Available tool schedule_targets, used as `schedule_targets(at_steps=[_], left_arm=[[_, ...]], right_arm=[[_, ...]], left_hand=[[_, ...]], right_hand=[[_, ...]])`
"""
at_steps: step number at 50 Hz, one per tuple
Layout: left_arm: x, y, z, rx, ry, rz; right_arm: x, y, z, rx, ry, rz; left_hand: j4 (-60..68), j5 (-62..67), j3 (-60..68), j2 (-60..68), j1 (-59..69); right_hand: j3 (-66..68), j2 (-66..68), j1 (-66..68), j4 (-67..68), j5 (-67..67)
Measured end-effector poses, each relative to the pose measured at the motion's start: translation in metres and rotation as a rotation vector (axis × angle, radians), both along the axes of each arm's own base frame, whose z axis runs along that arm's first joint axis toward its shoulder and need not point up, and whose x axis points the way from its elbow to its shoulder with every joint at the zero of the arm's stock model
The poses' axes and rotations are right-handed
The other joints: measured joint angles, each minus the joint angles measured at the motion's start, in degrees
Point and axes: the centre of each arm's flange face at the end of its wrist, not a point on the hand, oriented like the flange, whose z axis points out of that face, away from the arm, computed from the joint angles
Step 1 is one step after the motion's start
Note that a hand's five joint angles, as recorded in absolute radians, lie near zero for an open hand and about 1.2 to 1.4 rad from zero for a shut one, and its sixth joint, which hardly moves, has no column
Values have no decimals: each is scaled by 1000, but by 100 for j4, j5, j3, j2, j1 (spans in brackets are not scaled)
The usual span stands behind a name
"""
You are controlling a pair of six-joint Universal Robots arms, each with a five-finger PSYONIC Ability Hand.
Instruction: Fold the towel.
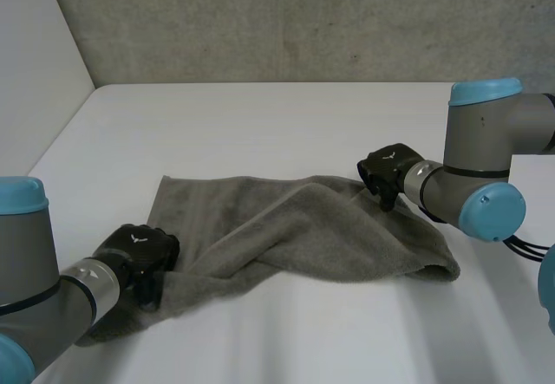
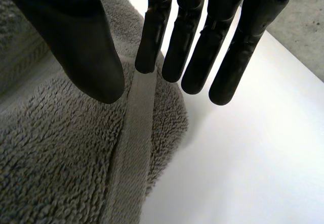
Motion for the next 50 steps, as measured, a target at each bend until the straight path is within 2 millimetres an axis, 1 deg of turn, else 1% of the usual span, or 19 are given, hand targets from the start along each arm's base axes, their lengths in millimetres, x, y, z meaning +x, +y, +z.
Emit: schedule_targets(at_steps=[3,5,15,23,38,50], left_arm=[[0,0,0,0,0,0],[0,0,0,0,0,0],[0,0,0,0,0,2],[0,0,1,-4,1,2],[-1,0,2,-8,3,-1],[0,0,2,-7,3,1]], right_arm=[[0,0,2,-4,-7,-1],[0,-1,4,-7,-10,-1],[1,-5,0,-6,-14,-2],[3,-7,-4,-6,-13,0],[4,-8,-14,10,-6,2],[4,-7,-16,19,-2,3]], left_hand=[[0,0,11,5,0],[0,3,11,5,0],[0,0,11,5,0],[0,1,11,5,0],[0,1,11,5,0],[0,0,11,5,0]], right_hand=[[-1164,-1156,-1170,-1149,-1164],[-1438,-1380,-1453,-1457,-1539],[-2055,-1990,-2097,-2017,-2180],[-2265,-2187,-2296,-2243,-2415],[-2265,-2187,-2297,-2244,-2405],[-2233,-2174,-2250,-2227,-2235]])
